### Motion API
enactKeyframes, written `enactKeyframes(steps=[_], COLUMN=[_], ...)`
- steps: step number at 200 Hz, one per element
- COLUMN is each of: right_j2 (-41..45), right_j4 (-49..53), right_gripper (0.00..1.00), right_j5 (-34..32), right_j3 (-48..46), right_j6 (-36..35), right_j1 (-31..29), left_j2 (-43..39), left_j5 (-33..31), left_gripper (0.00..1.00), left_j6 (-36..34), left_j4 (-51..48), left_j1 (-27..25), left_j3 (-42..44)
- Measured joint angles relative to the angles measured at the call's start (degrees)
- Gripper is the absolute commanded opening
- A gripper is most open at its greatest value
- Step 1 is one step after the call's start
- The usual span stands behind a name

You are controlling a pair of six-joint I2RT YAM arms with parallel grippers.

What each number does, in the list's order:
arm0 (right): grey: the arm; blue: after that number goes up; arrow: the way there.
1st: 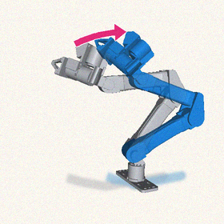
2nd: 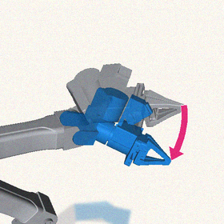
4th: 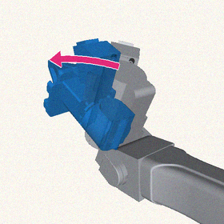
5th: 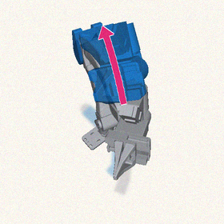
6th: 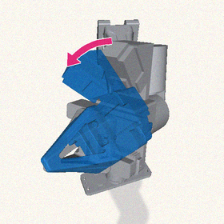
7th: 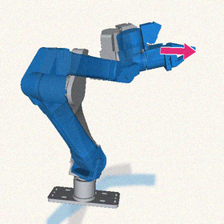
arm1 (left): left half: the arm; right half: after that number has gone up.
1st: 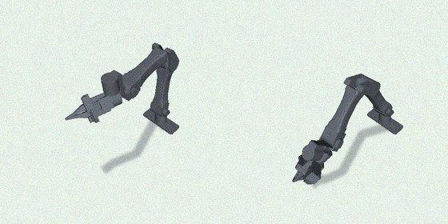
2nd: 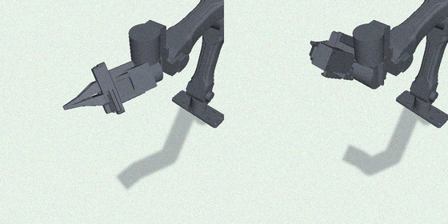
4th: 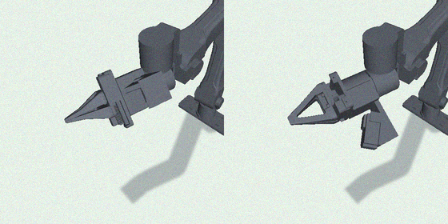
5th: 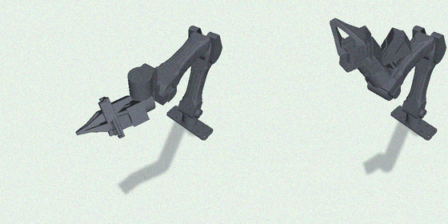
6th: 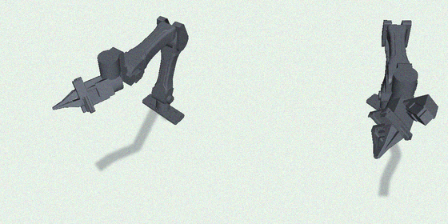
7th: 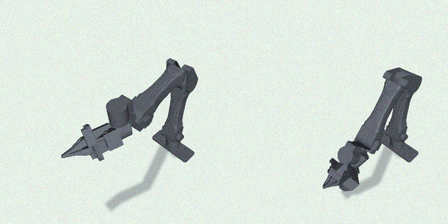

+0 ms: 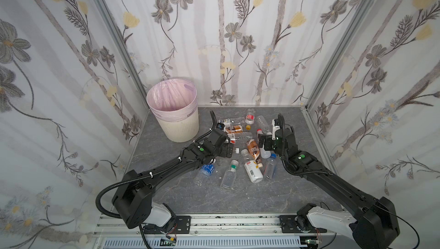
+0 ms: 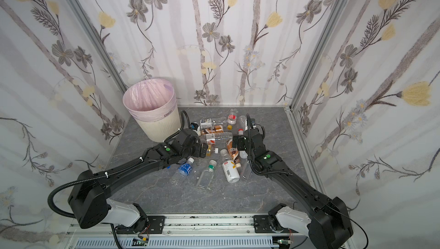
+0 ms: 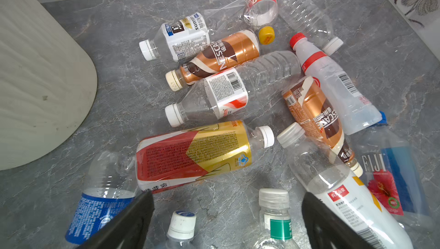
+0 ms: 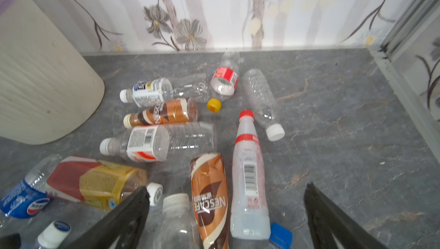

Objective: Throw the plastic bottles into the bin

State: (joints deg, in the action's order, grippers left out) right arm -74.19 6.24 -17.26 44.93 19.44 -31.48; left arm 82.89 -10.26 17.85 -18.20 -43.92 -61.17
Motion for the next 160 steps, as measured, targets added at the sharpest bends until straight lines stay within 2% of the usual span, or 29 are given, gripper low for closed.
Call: enactKeyframes(steps=[31, 67, 126, 160], right_j2=[2.86, 3.43, -1.18, -4.59], right_j4=[2.14, 3.15, 3.72, 3.39], right_gripper=[0.95, 0.9, 0.86, 0.83], right_j5=[3.5, 4.55, 4.7, 4.33], right_j3=[-7.52, -9.25, -11.23, -11.5], right_j6=[3.28, 5.66, 9.07, 10.6], right_j1=[-2.12, -7.98, -14.73, -17.51], left_j2=[0.42, -0.5, -9.51, -11.61], left_j5=[0.48, 1.97, 7.06, 10.38], left_gripper=[1.0, 1.0, 1.0, 1.0], left_j6=[1.97, 5.35, 9.97, 11.85], left_j4=[-0.04, 0.04, 4.17, 6.36], left_j1=[0.0, 0.22, 2.29, 3.28], left_j3=[-0.22, 1.38, 8.55, 11.26])
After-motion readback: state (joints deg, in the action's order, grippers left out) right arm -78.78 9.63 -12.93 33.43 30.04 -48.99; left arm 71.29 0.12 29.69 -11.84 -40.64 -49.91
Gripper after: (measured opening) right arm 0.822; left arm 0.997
